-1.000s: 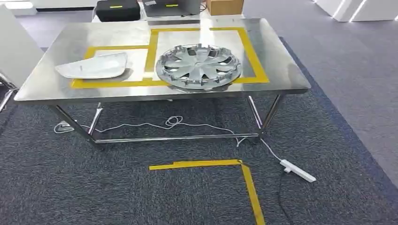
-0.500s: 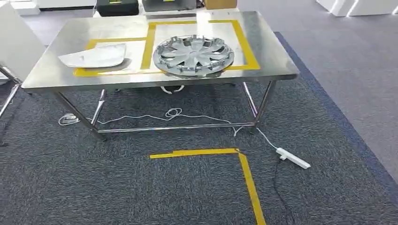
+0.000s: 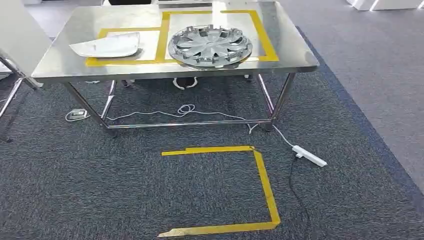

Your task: Take the parts from the cabinet and place them on the table.

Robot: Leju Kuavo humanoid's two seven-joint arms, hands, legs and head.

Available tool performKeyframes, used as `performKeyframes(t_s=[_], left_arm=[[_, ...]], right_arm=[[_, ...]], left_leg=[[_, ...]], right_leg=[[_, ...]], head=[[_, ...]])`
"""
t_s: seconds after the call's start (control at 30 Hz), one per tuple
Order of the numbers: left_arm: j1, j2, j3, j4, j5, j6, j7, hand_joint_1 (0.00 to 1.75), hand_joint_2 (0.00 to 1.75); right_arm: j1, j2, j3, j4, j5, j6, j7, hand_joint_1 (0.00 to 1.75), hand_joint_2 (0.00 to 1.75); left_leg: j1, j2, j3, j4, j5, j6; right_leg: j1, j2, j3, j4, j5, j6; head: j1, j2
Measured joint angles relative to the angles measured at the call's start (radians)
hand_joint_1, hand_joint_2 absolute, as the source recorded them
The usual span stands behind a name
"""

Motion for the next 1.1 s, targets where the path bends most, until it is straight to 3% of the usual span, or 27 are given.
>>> performKeyframes(t_s=[0.03, 0.1, 0.13, 0.17, 0.2, 0.27, 0.3, 0.33, 0.37, 0.4, 0.47, 0.5, 0.53, 0.6, 0.63, 0.67, 0.7, 0.73, 0.77, 0.8, 0.83, 0.87, 0.97, 1.0, 1.03, 1.07, 1.1], left_arm=[[-0.004, 0.0, 0.001, 0.0, 0.002, -0.001, 0.002, 0.0, 0.0], [-0.01, 0.002, 0.002, 0.0, 0.002, -0.001, 0.006, 0.0, 0.0], [-0.011, 0.002, 0.004, 0.0, 0.002, -0.001, 0.007, 0.0, 0.0], [-0.012, 0.002, 0.007, 0.0, 0.002, -0.001, 0.008, 0.0, 0.0], [-0.013, 0.002, 0.007, 0.0, 0.003, -0.001, 0.008, 0.0, 0.0], [-0.015, 0.002, 0.008, 0.0, 0.003, -0.001, 0.008, 0.0, 0.0], [-0.017, 0.002, 0.008, 0.0, 0.003, -0.001, 0.008, 0.0, 0.0], [-0.017, 0.002, 0.008, 0.0, 0.003, -0.001, 0.008, 0.0, 0.0], [-0.017, 0.002, 0.008, 0.0, 0.003, 0.0, 0.008, 0.0, 0.0], [-0.019, 0.002, 0.008, 0.0, 0.004, 0.001, 0.008, 0.0, 0.0], [-0.018, 0.003, 0.009, 0.0, 0.004, 0.001, 0.008, 0.0, 0.0], [-0.017, 0.005, 0.01, 0.0, 0.004, 0.001, 0.008, 0.0, 0.0], [-0.016, 0.004, 0.011, 0.0, 0.006, 0.001, 0.009, 0.0, 0.0], [-0.018, 0.005, 0.015, 0.0, 0.013, 0.002, 0.01, 0.0, 0.0], [-0.019, 0.005, 0.017, 0.0, 0.013, 0.003, 0.011, 0.0, 0.0], [-0.02, 0.005, 0.018, 0.0, 0.016, 0.004, 0.011, 0.0, 0.0], [-0.02, 0.006, 0.019, 0.0, 0.019, 0.008, 0.014, 0.0, 0.0], [-0.021, 0.006, 0.021, 0.0, 0.024, 0.012, 0.016, 0.0, 0.0], [-0.022, 0.006, 0.024, 0.0, 0.026, 0.013, 0.017, 0.0, 0.0], [-0.024, 0.007, 0.025, 0.0, 0.032, 0.014, 0.017, 0.0, 0.0], [-0.028, 0.007, 0.025, 0.0, 0.033, 0.015, 0.017, 0.0, 0.0], [-0.03, 0.007, 0.026, 0.0, 0.034, 0.015, 0.017, 0.0, 0.0], [-0.031, 0.008, 0.031, 0.0, 0.037, 0.015, 0.019, 0.0, 0.0], [-0.029, 0.006, 0.032, 0.0, 0.037, 0.015, 0.019, 0.0, 0.0], [-0.029, 0.007, 0.033, 0.0, 0.037, 0.015, 0.019, 0.0, 0.0], [-0.03, 0.007, 0.033, 0.0, 0.037, 0.015, 0.018, 0.0, 0.0], [-0.029, 0.007, 0.034, 0.0, 0.037, 0.015, 0.018, 0.0, 0.0]], right_arm=[[-0.001, 0.001, 0.007, 0.002, 0.003, 0.002, 0.0, 0.0, 0.0], [-0.005, 0.001, 0.015, 0.003, 0.008, 0.003, -0.001, 0.0, 0.0], [-0.007, 0.002, 0.018, 0.003, 0.009, 0.003, -0.001, 0.0, 0.0], [-0.007, 0.003, 0.022, 0.004, 0.01, 0.003, -0.001, 0.0, 0.0], [-0.006, 0.004, 0.025, 0.004, 0.01, 0.003, -0.001, 0.0, 0.0], [-0.007, 0.004, 0.03, 0.004, 0.01, 0.003, -0.001, 0.0, 0.0], [-0.01, 0.004, 0.031, 0.004, 0.01, 0.003, -0.001, 0.0, 0.0], [-0.013, 0.006, 0.032, 0.004, 0.01, 0.003, -0.001, 0.0, 0.0], [-0.014, 0.006, 0.032, 0.004, 0.01, 0.003, -0.003, 0.0, 0.0], [-0.013, 0.006, 0.032, 0.005, 0.01, 0.003, -0.003, 0.0, 0.0], [-0.009, 0.006, 0.032, 0.005, 0.009, 0.003, -0.002, 0.0, 0.0], [-0.01, 0.008, 0.032, 0.007, 0.01, 0.003, -0.002, 0.0, 0.0], [-0.011, 0.009, 0.032, 0.007, 0.01, 0.005, -0.003, 0.0, 0.0], [-0.012, 0.012, 0.035, 0.008, 0.015, 0.01, -0.007, 0.0, 0.0], [-0.012, 0.012, 0.037, 0.008, 0.017, 0.011, -0.007, 0.0, 0.0], [-0.012, 0.012, 0.039, 0.008, 0.018, 0.014, -0.007, 0.0, 0.0], [-0.013, 0.012, 0.041, 0.008, 0.021, 0.014, -0.006, 0.0, 0.0], [-0.015, 0.014, 0.045, 0.008, 0.022, 0.015, -0.005, 0.0, 0.0], [-0.017, 0.015, 0.048, 0.008, 0.024, 0.015, -0.004, 0.0, 0.0], [-0.019, 0.018, 0.05, 0.008, 0.027, 0.015, -0.004, 0.0, 0.0], [-0.021, 0.022, 0.051, 0.008, 0.028, 0.015, -0.004, 0.0, 0.0], [-0.023, 0.024, 0.054, 0.008, 0.029, 0.015, -0.004, 0.0, 0.0], [-0.027, 0.027, 0.057, 0.008, 0.029, 0.015, -0.004, 0.0, 0.0], [-0.023, 0.026, 0.057, 0.01, 0.029, 0.015, -0.003, 0.0, 0.0], [-0.022, 0.026, 0.057, 0.01, 0.029, 0.014, 0.0, 0.0, 0.0], [-0.021, 0.026, 0.057, 0.011, 0.028, 0.015, 0.002, 0.0, 0.0], [-0.02, 0.026, 0.057, 0.011, 0.028, 0.015, 0.003, 0.0, 0.0]], left_leg=[[0.0, 0.0, -0.012, -0.002, 0.009, 0.011], [-0.003, 0.002, -0.034, 0.002, 0.025, 0.014], [-0.005, 0.005, -0.046, 0.004, 0.033, 0.014], [-0.007, 0.008, -0.06, 0.008, 0.041, 0.014], [-0.007, 0.009, -0.074, 0.013, 0.049, 0.013], [-0.007, 0.009, -0.102, 0.026, 0.061, 0.008], [-0.007, 0.008, -0.112, 0.034, 0.065, 0.003], [-0.012, 0.008, -0.122, 0.041, 0.07, -0.003], [-0.011, 0.009, -0.128, 0.045, 0.08, -0.008], [-0.01, 0.009, -0.132, 0.046, 0.091, -0.012], [-0.011, 0.008, -0.136, 0.043, 0.107, -0.023], [-0.007, 0.002, -0.142, 0.052, 0.082, -0.029], [-0.006, 0.001, -0.151, 0.083, 0.028, -0.036], [0.0, 0.0, -0.174, 0.221, -0.099, -0.047], [0.001, 0.0, -0.181, 0.291, -0.135, -0.049], [0.001, 0.0, -0.179, 0.334, -0.134, -0.05], [0.001, 0.0, -0.164, 0.341, -0.1, -0.049], [0.001, 0.0, -0.134, 0.313, -0.059, -0.047], [0.001, 0.0, -0.082, 0.242, -0.024, -0.042], [0.0, -0.002, -0.018, 0.147, -0.008, -0.034], [-0.003, -0.004, 0.032, 0.061, -0.042, -0.024], [-0.005, -0.005, 0.056, 0.015, -0.05, -0.021], [-0.013, -0.005, 0.039, 0.007, -0.041, -0.008], [-0.001, -0.001, 0.03, -0.006, -0.024, 0.002], [-0.004, 0.003, 0.02, -0.005, -0.013, 0.008], [-0.004, 0.004, 0.001, -0.004, -0.002, 0.017], [-0.005, 0.004, -0.014, -0.001, 0.009, 0.017]], right_leg=[[0.0, 0.002, -0.022, 0.047, -0.053, 0.003], [-0.001, 0.002, -0.064, 0.197, -0.151, 0.007], [-0.001, 0.002, -0.077, 0.263, -0.177, 0.009], [-0.001, 0.002, -0.076, 0.298, -0.169, 0.01], [-0.001, 0.002, -0.053, 0.286, -0.136, 0.011], [-0.001, 0.002, 0.043, 0.157, -0.062, 0.009], [-0.002, 0.002, 0.104, 0.068, -0.055, 0.009], [0.002, 0.002, 0.151, -0.001, -0.088, 0.008], [0.003, 0.006, 0.164, -0.033, -0.096, 0.0], [0.004, 0.006, 0.152, -0.032, -0.095, -0.002], [0.004, 0.004, 0.13, -0.033, -0.08, -0.017], [-0.001, -0.003, 0.126, -0.034, -0.07, -0.028], [-0.001, -0.002, 0.116, -0.034, -0.063, -0.038], [0.0, -0.004, 0.093, -0.033, -0.044, -0.043], [0.001, -0.006, 0.089, -0.031, -0.033, -0.043], [0.001, -0.007, 0.074, -0.027, -0.022, -0.043], [0.001, -0.008, 0.054, -0.022, -0.013, -0.043], [0.002, -0.008, 0.036, -0.014, -0.004, -0.041], [0.002, -0.007, 0.02, -0.007, 0.003, -0.04], [0.003, -0.005, 0.01, -0.002, 0.009, -0.038], [0.005, -0.005, 0.002, 0.0, 0.016, -0.033], [0.006, -0.005, -0.001, 0.002, 0.025, -0.026], [0.001, -0.007, -0.012, -0.005, 0.057, -0.005], [0.0, -0.003, -0.019, -0.002, 0.048, 0.0], [-0.001, 0.001, -0.03, 0.017, 0.004, 0.004], [-0.001, 0.002, -0.05, 0.075, -0.069, 0.007], [-0.001, 0.003, -0.065, 0.147, -0.129, 0.009]], head=[[0.005, 0.0], [0.008, 0.0], [0.006, 0.0], [0.007, 0.0], [0.006, 0.0], [0.007, 0.0], [0.008, 0.0], [0.008, 0.0], [0.005, 0.0], [0.006, 0.0], [0.006, 0.0], [0.009, 0.0], [0.005, 0.0], [0.0, 0.0], [-0.002, 0.0], [-0.001, 0.0], [-0.002, 0.0], [-0.001, 0.0], [-0.001, 0.0], [-0.002, 0.0], [-0.001, 0.0], [0.0, 0.0], [0.0, 0.0], [0.0, 0.0], [0.001, 0.0], [0.005, 0.0], [0.007, 0.0]])
